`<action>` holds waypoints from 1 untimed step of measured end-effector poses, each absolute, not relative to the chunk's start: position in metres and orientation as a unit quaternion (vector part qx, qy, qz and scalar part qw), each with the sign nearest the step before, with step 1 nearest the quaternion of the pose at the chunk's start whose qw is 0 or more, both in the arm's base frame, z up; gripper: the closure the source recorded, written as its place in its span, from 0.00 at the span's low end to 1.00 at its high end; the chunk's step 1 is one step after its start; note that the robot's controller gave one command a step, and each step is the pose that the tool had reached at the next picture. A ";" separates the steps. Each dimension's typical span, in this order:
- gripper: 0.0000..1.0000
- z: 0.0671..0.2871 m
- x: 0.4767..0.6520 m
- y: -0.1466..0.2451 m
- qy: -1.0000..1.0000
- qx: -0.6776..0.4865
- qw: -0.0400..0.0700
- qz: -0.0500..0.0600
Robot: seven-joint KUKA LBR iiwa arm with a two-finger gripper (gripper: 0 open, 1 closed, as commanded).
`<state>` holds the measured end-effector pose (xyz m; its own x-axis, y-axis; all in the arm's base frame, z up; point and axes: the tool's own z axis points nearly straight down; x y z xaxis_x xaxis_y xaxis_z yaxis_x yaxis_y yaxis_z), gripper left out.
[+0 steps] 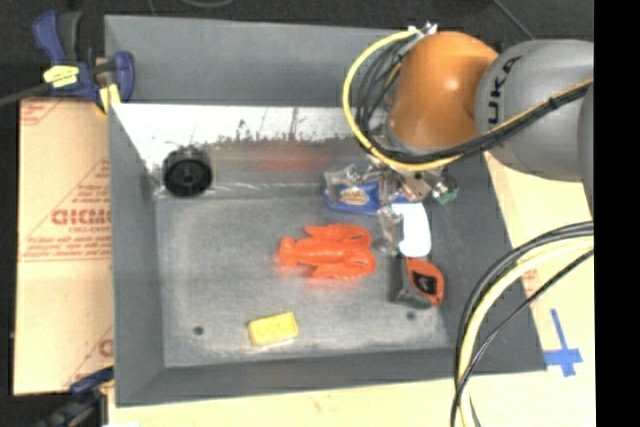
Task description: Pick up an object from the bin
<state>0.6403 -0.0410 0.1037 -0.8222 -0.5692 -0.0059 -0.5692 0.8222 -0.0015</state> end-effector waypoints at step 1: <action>0.00 0.105 0.635 -0.039 0.956 -0.293 0.002 0.000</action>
Offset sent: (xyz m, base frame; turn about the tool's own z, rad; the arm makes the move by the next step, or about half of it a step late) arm 0.0121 0.0394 0.0397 -0.2746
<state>0.6347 -0.0389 0.1048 -0.8279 -0.5609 -0.0048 -0.5609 0.8279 -0.0011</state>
